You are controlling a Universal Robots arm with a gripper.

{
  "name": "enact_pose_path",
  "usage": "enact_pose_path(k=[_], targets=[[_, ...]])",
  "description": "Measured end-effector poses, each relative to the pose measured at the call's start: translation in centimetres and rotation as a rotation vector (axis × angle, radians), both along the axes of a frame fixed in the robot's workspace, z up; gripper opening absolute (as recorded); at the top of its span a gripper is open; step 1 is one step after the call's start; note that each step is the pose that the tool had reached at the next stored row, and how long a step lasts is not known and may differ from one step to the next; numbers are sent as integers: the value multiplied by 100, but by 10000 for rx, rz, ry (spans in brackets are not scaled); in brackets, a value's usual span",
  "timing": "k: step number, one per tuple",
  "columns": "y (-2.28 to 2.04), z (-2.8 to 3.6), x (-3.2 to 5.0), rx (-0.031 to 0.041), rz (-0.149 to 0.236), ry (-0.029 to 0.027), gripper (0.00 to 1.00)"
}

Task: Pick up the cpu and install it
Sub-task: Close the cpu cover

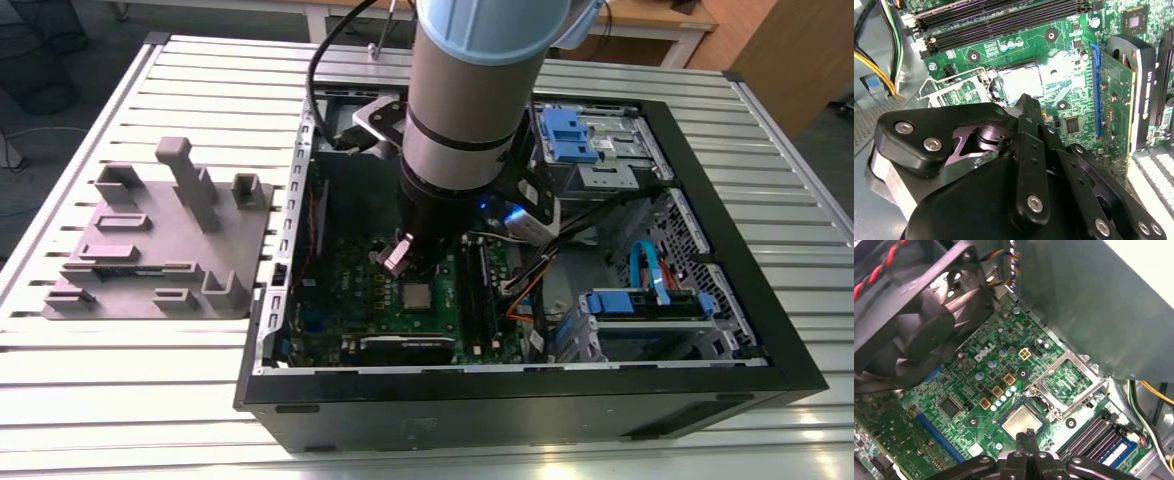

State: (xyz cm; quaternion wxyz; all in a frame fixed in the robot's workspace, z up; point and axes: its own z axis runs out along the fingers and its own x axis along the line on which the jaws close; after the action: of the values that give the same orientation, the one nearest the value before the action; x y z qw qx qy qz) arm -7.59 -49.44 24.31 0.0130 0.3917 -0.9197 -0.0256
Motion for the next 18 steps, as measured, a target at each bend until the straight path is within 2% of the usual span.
enact_pose_path(k=[5,6,10,16,17,18], targets=[[0,-3,0,-1,898,1,11],[-1,-4,4,0,981,1,11],[6,-5,48,1,982,17,11],[61,-9,139,11,982,33,11],[60,-12,159,100,982,38,11],[61,-12,176,261,982,36,11]])
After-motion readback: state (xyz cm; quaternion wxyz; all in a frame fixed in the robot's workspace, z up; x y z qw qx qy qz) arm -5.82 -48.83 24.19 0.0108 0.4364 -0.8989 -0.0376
